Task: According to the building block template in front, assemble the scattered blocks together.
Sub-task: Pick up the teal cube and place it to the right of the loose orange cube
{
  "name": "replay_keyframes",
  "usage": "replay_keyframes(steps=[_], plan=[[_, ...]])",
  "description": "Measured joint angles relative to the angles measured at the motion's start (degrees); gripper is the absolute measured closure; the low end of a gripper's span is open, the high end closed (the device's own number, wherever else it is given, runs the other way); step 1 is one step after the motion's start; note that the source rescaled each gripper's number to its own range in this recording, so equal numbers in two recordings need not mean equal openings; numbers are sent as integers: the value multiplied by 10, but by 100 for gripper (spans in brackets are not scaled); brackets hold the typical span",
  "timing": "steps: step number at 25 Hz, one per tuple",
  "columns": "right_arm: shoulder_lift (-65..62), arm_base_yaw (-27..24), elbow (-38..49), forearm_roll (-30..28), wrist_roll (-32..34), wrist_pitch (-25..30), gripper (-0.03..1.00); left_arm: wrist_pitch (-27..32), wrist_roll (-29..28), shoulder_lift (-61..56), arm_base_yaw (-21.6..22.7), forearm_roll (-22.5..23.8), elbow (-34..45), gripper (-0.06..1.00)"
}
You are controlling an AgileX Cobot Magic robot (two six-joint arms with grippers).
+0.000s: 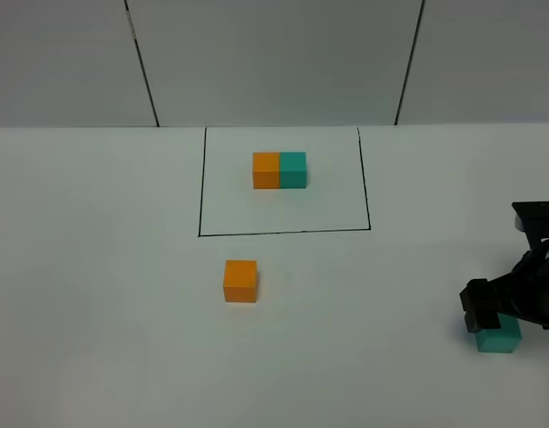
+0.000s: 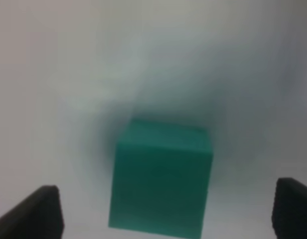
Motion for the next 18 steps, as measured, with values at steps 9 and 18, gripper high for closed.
replay_keyframes(steps=[9,18], plan=[[62,0,0,0,3,-34,25,0,0,0,0,0,0,23],[75,0,-2,-2,3,-35,96,0,0,0,0,0,0,23]])
